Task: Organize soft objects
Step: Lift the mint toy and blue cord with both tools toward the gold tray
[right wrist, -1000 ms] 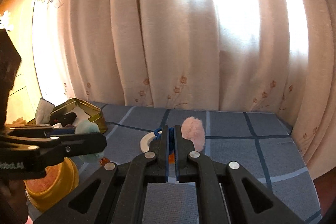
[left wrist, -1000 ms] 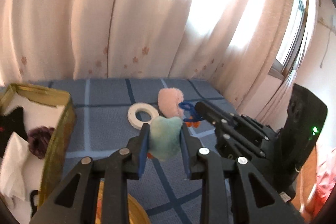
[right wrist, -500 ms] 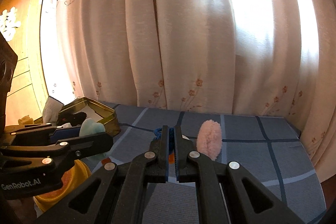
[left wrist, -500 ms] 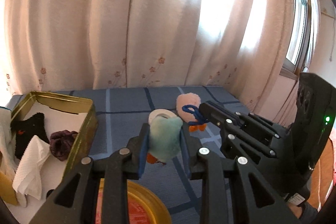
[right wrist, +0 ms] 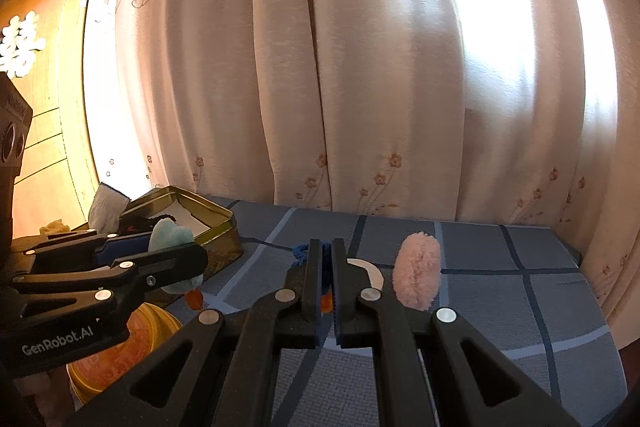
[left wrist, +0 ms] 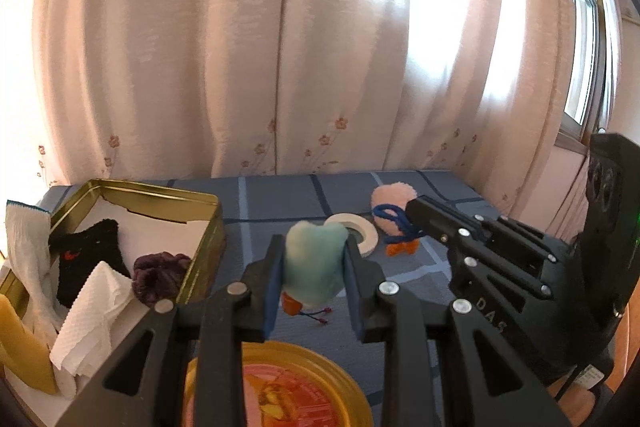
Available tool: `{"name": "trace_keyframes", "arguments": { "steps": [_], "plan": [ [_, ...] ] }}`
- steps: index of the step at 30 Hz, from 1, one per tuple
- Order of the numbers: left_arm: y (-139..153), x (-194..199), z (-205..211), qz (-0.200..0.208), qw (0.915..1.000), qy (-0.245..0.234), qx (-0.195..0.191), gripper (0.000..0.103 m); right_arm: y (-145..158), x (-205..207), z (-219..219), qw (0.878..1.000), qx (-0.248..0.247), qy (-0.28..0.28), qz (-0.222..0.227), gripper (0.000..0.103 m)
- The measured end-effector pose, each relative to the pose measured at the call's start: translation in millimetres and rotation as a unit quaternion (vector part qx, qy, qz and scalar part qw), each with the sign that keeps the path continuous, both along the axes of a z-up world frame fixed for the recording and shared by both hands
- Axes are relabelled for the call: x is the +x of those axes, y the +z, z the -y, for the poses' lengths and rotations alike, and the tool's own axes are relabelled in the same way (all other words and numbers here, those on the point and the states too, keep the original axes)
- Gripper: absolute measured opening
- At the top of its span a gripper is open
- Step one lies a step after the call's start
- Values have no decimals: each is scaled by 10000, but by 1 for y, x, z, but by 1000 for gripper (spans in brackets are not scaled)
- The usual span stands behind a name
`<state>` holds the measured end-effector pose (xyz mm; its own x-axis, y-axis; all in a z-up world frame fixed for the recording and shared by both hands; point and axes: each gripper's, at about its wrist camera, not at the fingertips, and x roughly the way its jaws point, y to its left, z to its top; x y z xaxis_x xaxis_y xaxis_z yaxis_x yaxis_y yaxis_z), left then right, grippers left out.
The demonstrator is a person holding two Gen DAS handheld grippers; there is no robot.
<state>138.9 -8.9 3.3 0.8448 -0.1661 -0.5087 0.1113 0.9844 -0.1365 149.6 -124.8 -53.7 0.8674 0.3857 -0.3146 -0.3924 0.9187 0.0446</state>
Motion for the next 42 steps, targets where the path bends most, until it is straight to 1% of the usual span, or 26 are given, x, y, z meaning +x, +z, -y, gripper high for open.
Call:
{"name": "trace_keyframes", "arguments": {
  "steps": [15,30,42],
  "plan": [
    [-1,-10,-14,200,9990,320,227,26,1,-2,-13,9999,-40,95,103,5],
    [-7,-11,-25,264,9980,525,231,26,0,-3,-25,9997,-103,194,145,5],
    [-6,-14,-34,400,9966,679,229,26,1,-2,-35,9993,-163,298,149,5]
  ]
}}
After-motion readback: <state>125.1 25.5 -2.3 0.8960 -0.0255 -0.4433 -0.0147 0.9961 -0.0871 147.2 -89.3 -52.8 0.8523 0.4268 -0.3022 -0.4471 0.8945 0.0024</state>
